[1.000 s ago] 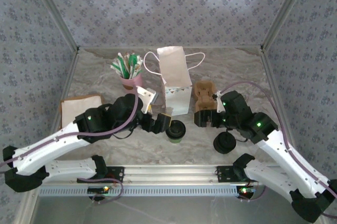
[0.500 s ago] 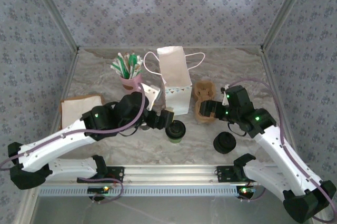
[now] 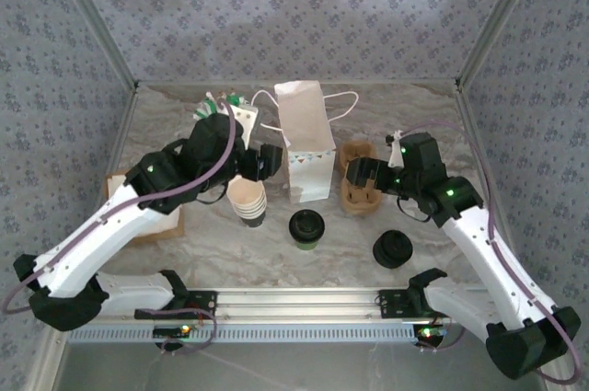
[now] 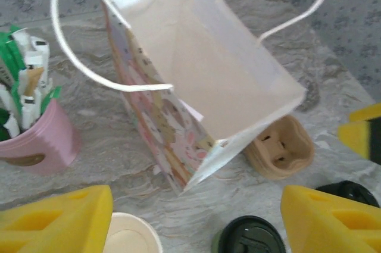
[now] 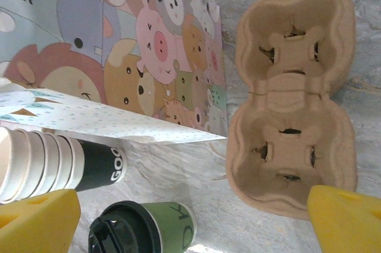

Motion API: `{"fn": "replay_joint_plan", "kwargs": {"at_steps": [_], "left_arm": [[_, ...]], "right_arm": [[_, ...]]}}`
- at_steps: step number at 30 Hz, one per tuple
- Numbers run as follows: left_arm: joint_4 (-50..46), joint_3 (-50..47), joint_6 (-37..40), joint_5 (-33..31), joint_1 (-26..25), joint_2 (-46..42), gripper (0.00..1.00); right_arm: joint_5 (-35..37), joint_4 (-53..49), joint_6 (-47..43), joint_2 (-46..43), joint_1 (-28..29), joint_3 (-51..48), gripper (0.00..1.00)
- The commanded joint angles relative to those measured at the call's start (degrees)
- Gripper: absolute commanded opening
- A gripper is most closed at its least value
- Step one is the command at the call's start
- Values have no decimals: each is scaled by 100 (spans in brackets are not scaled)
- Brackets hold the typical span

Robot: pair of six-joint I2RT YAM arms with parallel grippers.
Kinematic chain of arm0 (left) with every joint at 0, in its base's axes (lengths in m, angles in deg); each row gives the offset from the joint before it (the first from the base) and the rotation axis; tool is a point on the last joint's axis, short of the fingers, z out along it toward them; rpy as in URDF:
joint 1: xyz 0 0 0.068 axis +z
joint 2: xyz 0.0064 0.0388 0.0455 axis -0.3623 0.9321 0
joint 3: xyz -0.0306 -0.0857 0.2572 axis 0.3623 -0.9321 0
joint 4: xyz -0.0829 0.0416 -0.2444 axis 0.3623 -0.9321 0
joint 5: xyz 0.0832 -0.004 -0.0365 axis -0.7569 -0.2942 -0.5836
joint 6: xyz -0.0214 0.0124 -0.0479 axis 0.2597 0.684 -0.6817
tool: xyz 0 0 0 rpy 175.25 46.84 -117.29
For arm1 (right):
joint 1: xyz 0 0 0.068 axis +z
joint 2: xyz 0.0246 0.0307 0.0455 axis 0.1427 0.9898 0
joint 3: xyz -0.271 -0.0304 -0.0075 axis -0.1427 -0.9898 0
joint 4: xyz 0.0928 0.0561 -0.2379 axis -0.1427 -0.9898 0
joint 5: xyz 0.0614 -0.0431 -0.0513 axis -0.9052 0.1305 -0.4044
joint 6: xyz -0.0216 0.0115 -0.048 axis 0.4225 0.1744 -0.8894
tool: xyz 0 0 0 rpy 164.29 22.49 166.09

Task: Pack the takeout coffee

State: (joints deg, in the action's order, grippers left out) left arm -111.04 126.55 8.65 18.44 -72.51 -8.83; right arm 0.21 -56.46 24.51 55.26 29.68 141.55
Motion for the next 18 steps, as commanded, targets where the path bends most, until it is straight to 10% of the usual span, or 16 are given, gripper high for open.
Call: {"fn": "replay_joint_plan", "kwargs": {"at_steps": [1,10,18], "left_arm": [[-323,255,107,363,340,179,72],[-398,708,130,744,650,709,69],[-23,142,13,888,645,232,68]], "right_arm": [[-989,529,-58,-131,-250,-168,100],[-1665,740,-23,680,-970,150,87],[-554,-6,-498,1829,-988,850,73]]}}
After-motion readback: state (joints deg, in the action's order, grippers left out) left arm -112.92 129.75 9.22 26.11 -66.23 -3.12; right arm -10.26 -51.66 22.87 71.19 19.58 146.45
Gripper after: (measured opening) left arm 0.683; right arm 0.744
